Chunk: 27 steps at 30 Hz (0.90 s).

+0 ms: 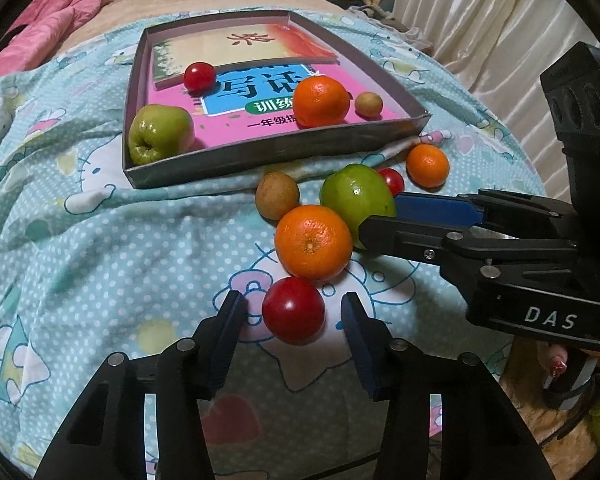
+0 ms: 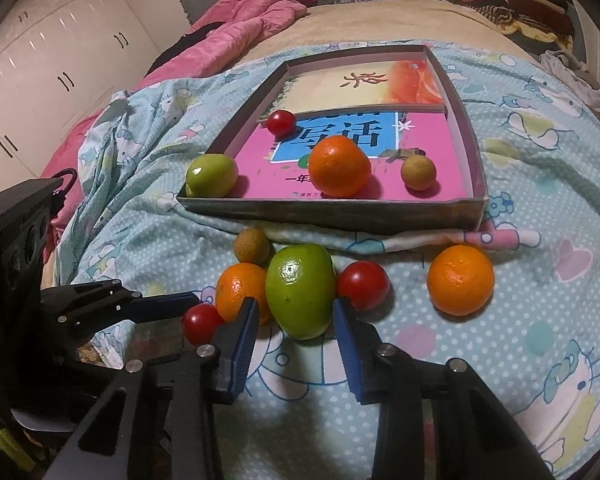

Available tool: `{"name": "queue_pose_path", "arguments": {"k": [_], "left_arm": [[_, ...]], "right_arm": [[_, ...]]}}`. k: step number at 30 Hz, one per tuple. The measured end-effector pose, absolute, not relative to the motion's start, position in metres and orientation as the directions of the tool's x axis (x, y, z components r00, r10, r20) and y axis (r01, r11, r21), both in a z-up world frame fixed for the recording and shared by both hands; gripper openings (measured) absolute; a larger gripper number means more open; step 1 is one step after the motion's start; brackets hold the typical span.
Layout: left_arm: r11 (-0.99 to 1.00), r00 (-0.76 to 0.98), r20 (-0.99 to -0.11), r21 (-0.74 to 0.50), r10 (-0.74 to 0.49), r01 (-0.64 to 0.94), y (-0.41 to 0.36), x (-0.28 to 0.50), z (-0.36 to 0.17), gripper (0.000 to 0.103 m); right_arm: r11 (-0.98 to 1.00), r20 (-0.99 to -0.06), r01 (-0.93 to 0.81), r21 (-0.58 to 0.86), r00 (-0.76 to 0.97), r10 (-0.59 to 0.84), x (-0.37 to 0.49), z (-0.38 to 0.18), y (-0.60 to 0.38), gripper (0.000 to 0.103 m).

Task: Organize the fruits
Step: 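Grasp a red tomato with the left gripper while the right grasps a green lime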

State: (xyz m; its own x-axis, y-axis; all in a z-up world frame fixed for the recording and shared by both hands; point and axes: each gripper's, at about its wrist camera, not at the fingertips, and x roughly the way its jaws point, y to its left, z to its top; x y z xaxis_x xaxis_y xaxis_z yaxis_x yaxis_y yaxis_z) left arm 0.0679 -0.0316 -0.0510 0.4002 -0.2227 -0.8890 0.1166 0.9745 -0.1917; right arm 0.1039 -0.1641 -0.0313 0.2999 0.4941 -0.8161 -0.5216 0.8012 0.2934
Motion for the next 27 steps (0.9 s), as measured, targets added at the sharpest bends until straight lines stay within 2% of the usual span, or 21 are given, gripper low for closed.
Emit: {"name": "queue_pose_path", "arguments": {"k": [11,23,27], "left_arm": [[0.974,0.392,-0.893,-0.189,-0.222,0.121,-0.033,0.070,-0.055,0.051],[0.975,0.389,-0.896,-0.178,-0.216,0.131,-0.037,0.074,-0.058,0.050],[0.979,0.394,-0.897,-0.157,-0.198,0.133,-0.039,0.076,-0.059,0.040]], "right_arm": [[0.800,-0.820,-0.541,0.262,0.312,0.479,0.111,-0.037,-0.156,0.038],[0.788,-0.811,-0.568,0.239,0.329,0.484,0.122,-0.041,-0.139,0.041],[0.785,-0.812,-0.578,0.222,0.337,0.477,0.122,-0.044,-0.135,0.042]]}}
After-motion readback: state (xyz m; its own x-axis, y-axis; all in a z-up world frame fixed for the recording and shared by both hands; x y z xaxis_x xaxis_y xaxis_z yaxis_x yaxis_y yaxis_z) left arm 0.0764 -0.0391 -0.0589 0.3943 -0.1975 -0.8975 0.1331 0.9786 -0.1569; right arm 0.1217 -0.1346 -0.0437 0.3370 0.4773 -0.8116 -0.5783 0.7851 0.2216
